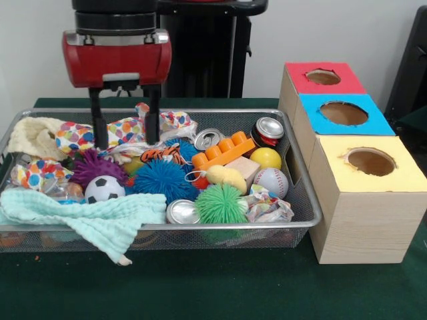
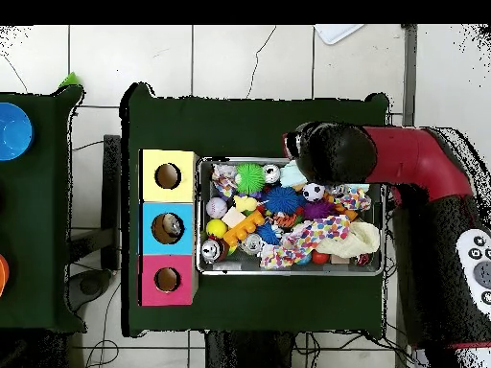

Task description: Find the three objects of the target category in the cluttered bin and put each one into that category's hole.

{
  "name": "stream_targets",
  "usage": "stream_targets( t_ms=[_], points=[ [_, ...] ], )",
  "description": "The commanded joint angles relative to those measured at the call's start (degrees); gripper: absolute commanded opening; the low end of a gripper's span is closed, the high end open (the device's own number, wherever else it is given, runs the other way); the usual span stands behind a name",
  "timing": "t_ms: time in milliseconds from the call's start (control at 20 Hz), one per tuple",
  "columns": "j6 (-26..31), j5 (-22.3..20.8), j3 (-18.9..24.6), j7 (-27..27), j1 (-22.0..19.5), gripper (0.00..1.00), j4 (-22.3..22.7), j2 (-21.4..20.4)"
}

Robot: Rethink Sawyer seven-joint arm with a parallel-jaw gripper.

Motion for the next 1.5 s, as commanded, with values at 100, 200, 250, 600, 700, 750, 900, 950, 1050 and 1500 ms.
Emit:
stream_targets(
  t_ms=[100, 200, 250, 600, 700, 750, 900, 950, 1050, 1500],
  points=[
    [7.2, -5.1, 4.4, -24.4, -2.0, 1.00, -7.9, 6.2],
    [7.1, -5.8, 4.7, -26.3, -2.3, 1.00, -9.3, 7.3],
    [7.0, -6.1, 4.8, -27.2, -2.4, 1.00, -9.5, 7.6],
    [5.7, -7.6, 5.0, -31.8, -3.3, 1.00, -11.0, 9.7],
    [4.9, -7.8, 4.4, -30.7, -3.5, 1.00, -11.0, 10.5],
    [4.2, -7.6, 4.1, -29.5, -3.6, 1.00, -10.7, 10.8],
    [3.7, -8.5, 2.6, -28.2, -3.6, 1.00, -9.3, 11.2],
    [3.4, -8.4, 2.0, -26.6, -3.6, 1.00, -8.5, 11.2],
    [3.0, -8.7, 1.3, -25.1, -3.7, 1.00, -6.9, 11.2],
    [0.9, -9.7, -2.3, -17.6, -3.3, 1.00, -1.0, 9.8]
  ],
)
